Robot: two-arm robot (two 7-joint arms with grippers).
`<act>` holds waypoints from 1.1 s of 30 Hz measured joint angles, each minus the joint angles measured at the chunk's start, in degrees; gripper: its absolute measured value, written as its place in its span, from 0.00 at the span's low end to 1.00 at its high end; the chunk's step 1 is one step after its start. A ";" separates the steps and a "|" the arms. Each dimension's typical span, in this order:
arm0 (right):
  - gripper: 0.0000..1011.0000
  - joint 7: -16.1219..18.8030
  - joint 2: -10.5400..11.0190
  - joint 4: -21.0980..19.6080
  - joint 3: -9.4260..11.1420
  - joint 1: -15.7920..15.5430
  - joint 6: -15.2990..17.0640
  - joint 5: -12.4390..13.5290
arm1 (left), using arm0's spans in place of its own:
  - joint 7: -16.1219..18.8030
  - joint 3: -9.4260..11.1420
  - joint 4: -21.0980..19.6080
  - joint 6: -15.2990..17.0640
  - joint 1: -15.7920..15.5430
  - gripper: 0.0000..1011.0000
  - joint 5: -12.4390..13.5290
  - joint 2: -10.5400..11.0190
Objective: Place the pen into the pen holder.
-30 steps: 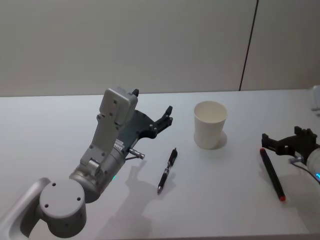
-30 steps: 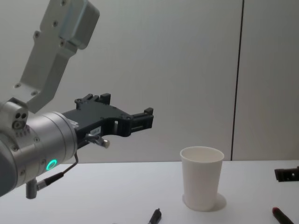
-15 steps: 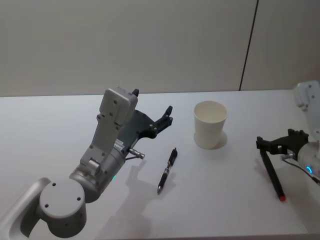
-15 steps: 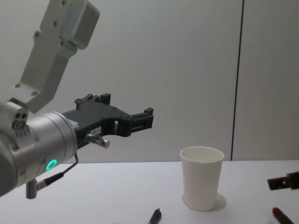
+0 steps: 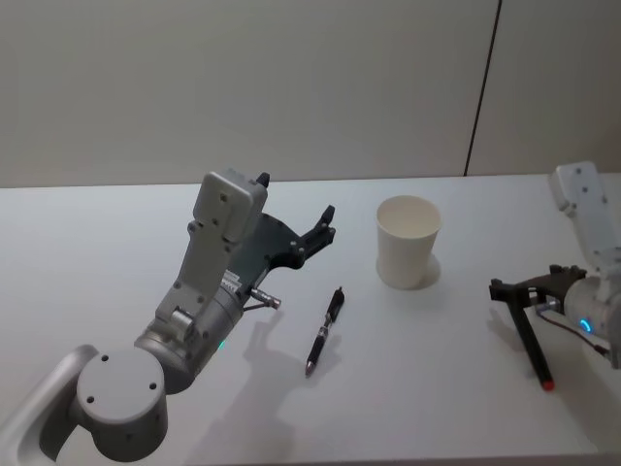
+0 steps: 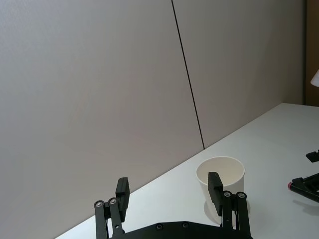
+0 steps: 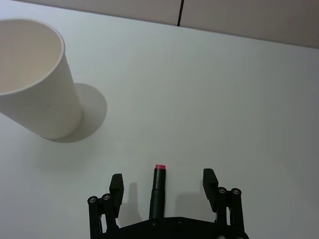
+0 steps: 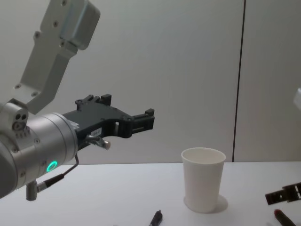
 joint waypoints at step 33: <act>0.93 -0.71 -2.53 8.71 -0.11 4.30 2.25 -1.19 | 0.00 0.00 0.00 0.00 0.00 0.99 0.00 0.00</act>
